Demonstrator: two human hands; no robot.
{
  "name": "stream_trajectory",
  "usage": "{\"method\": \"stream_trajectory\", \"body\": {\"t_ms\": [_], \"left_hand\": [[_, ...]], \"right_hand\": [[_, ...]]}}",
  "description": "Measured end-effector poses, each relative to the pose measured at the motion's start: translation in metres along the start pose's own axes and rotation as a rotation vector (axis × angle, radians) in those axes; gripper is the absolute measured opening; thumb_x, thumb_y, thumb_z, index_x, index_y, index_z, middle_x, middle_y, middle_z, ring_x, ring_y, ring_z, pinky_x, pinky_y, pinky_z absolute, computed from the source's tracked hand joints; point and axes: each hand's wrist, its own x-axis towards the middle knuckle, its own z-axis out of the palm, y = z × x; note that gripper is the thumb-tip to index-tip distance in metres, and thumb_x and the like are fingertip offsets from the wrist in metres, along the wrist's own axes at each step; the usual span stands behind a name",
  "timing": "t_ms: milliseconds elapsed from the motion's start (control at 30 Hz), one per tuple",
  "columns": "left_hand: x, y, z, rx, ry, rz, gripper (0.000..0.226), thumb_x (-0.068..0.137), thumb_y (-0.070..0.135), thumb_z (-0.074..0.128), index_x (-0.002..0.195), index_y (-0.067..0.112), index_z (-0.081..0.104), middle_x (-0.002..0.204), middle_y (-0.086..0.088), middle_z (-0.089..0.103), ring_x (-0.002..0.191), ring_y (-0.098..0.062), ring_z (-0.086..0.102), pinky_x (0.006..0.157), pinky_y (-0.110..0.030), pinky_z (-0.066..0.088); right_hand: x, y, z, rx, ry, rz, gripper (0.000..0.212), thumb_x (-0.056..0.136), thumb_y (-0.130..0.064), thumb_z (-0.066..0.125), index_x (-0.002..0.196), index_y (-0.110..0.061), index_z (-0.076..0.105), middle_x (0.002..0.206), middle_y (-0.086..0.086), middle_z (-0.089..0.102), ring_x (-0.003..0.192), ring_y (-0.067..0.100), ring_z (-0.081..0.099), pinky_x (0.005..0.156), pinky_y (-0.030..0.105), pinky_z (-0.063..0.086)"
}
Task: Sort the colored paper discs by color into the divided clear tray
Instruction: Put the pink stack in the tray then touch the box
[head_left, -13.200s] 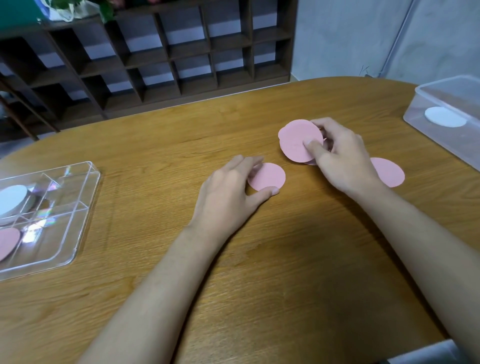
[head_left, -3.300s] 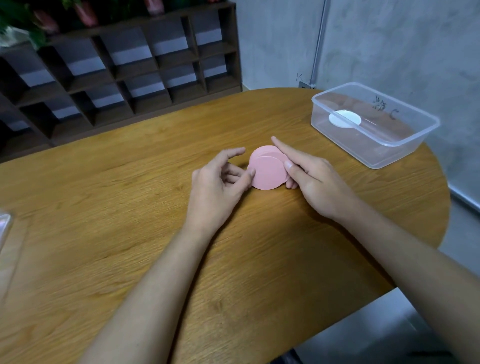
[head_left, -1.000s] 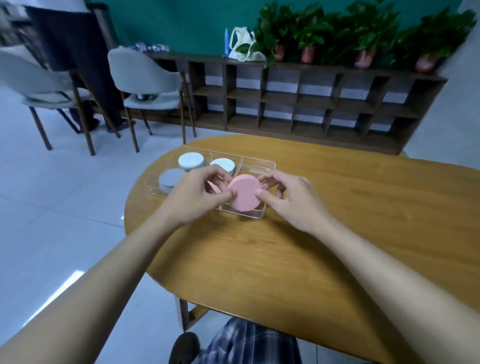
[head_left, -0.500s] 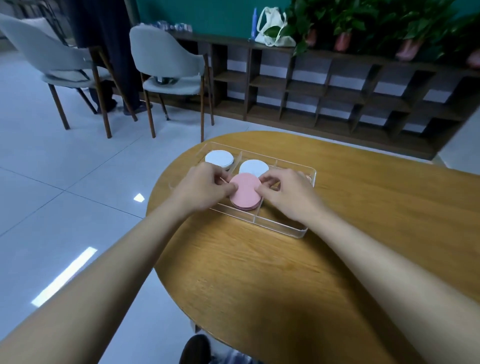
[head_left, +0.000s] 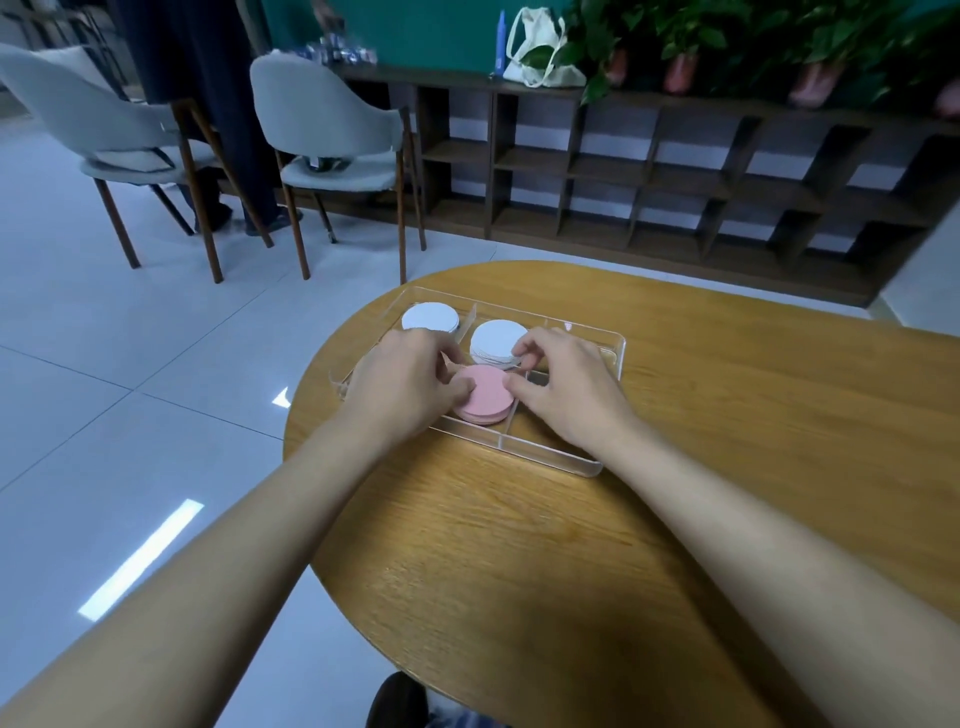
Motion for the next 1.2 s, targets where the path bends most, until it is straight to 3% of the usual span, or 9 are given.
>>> {"method": "stream_trajectory", "body": {"t_ms": [133, 300, 433, 567, 767, 1100, 1200], "left_hand": [[-0.005, 0.020, -0.004, -0.096, -0.016, 0.155, 0.020, 0.088, 0.036, 0.076, 0.104, 0.025, 0.077, 0.086, 0.012, 0.069, 0.074, -0.006, 0.061, 0.066, -0.028, 0.049], [-0.014, 0.075, -0.003, -0.142, -0.146, 0.381, 0.027, 0.089, 0.035, 0.080, 0.112, 0.021, 0.076, 0.090, 0.009, 0.069, 0.077, -0.013, 0.065, 0.076, -0.033, 0.054], [-0.021, 0.133, 0.020, -0.126, -0.229, 0.471, 0.032, 0.090, 0.042, 0.077, 0.116, 0.025, 0.074, 0.096, 0.010, 0.069, 0.090, -0.011, 0.067, 0.082, -0.029, 0.054], [-0.032, 0.196, 0.051, -0.095, -0.281, 0.570, 0.042, 0.091, 0.047, 0.075, 0.126, 0.026, 0.069, 0.112, 0.007, 0.069, 0.099, -0.009, 0.064, 0.091, -0.030, 0.051], [-0.046, 0.287, 0.109, -0.052, -0.425, 0.614, 0.082, 0.090, 0.062, 0.069, 0.158, 0.028, 0.039, 0.153, -0.002, 0.046, 0.143, -0.024, 0.044, 0.118, -0.034, 0.035], [-0.074, 0.407, 0.210, -0.026, -0.604, 0.690, 0.096, 0.088, 0.073, 0.061, 0.164, 0.026, 0.026, 0.173, 0.006, 0.018, 0.159, -0.020, 0.020, 0.129, -0.040, 0.020], [-0.080, 0.438, 0.232, 0.003, -0.641, 0.733, 0.095, 0.090, 0.073, 0.058, 0.165, 0.025, 0.024, 0.174, 0.007, 0.013, 0.160, -0.017, 0.014, 0.130, -0.039, 0.016]], "right_hand": [[-0.017, 0.008, -0.025, 0.034, 0.052, -0.038, 0.023, 0.087, -0.033, 0.074, 0.108, -0.030, 0.065, 0.090, -0.015, 0.064, 0.072, -0.003, 0.050, 0.077, 0.036, 0.054], [-0.058, 0.032, -0.080, 0.032, 0.097, 0.003, 0.025, 0.088, -0.032, 0.077, 0.111, -0.030, 0.067, 0.091, -0.012, 0.065, 0.069, 0.009, 0.055, 0.073, 0.033, 0.053], [-0.104, 0.066, -0.129, 0.024, 0.173, 0.056, 0.023, 0.088, -0.028, 0.078, 0.109, -0.027, 0.069, 0.090, -0.010, 0.067, 0.066, 0.010, 0.057, 0.070, 0.027, 0.049], [-0.152, 0.105, -0.182, -0.022, 0.250, 0.137, 0.022, 0.088, -0.025, 0.078, 0.108, -0.026, 0.069, 0.090, -0.010, 0.068, 0.071, 0.015, 0.059, 0.077, 0.029, 0.050], [-0.226, 0.162, -0.261, -0.110, 0.324, 0.248, 0.020, 0.088, -0.021, 0.078, 0.107, -0.025, 0.073, 0.093, -0.008, 0.070, 0.078, 0.016, 0.064, 0.088, 0.028, 0.050], [-0.323, 0.244, -0.366, -0.196, 0.414, 0.424, 0.023, 0.091, -0.021, 0.077, 0.113, -0.025, 0.073, 0.099, -0.006, 0.071, 0.086, 0.015, 0.065, 0.081, 0.018, 0.047], [-0.345, 0.267, -0.391, -0.210, 0.457, 0.500, 0.022, 0.090, -0.019, 0.077, 0.112, -0.023, 0.075, 0.097, -0.006, 0.072, 0.085, 0.017, 0.065, 0.083, 0.023, 0.049]]}}
